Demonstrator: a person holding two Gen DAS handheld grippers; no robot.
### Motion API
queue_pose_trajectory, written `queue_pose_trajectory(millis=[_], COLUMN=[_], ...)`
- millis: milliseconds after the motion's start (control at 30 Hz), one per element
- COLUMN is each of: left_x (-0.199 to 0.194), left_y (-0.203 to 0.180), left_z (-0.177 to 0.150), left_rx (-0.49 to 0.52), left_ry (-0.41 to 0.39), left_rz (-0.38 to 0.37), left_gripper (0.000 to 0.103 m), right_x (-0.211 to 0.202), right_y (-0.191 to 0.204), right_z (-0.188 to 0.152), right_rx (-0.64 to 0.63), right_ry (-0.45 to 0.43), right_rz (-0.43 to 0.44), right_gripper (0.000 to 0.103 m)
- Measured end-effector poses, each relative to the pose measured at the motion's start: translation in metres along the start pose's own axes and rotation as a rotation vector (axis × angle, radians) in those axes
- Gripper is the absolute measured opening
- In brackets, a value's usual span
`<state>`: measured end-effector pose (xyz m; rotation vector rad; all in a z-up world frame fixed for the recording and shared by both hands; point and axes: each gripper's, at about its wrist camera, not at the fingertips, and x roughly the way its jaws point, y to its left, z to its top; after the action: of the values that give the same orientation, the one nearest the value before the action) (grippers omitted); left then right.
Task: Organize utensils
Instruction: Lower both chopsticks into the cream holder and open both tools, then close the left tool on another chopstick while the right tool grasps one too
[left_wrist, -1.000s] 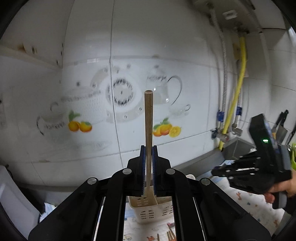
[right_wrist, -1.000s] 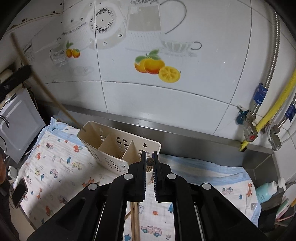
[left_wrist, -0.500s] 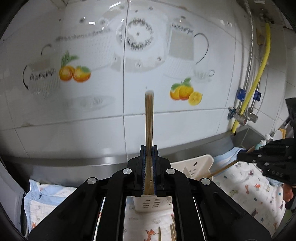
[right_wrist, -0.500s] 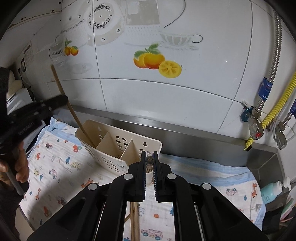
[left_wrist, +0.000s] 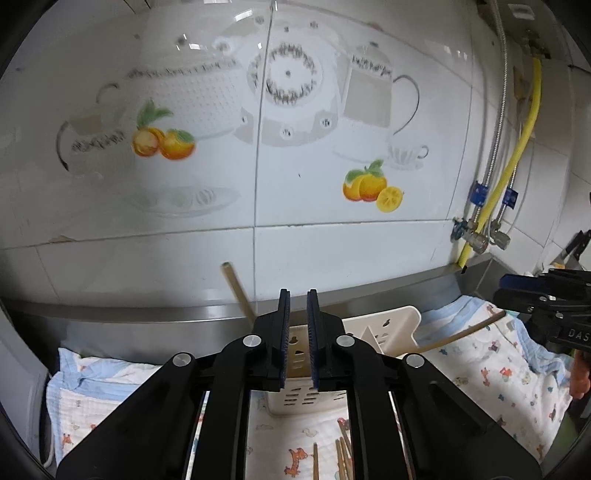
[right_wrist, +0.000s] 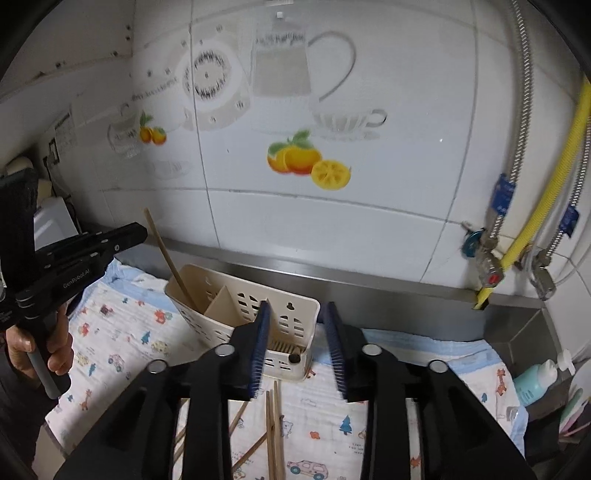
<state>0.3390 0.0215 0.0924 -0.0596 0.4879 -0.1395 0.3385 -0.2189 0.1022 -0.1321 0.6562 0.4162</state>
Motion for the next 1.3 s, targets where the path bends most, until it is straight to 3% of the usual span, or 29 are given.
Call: queue_pose_trajectory(millis=[300, 500, 700, 967, 1300], left_x=[-0.061, -0.093, -0.111, -0.115, -0.105], left_y=[-0.003, -0.002, -0.003, -0.003, 0.001], left_z=[-0.031, -0.086, -0.139, -0.202, -0.249], left_rx=[-0.009, -0.002, -0.012, -0.026, -0.059], left_ry=[-0.018, 0.025, 0.077, 0.174, 0.28], left_rz=[-0.002, 0.005, -0.013, -0.013, -0.017], left_gripper=[0.027, 0.029, 0.029, 0.029, 0.029], right_x=[-0.037, -0.031, -0.011, 0.013, 0.032], right_y=[0.012, 0.012, 0.014, 0.013, 0.009], right_z=[-0.067, -0.144, -0.204, -0.236, -0.252], right_rx=[0.01, 0.036, 0.037, 0.043, 0.036], right_ry=[-0.014, 0.073, 0.164, 0.231, 0.272], right_rz=[0.001, 0.013, 0.035, 0.065, 0.068], right_gripper=[0.032, 0.032, 0.022, 0.013, 0.01])
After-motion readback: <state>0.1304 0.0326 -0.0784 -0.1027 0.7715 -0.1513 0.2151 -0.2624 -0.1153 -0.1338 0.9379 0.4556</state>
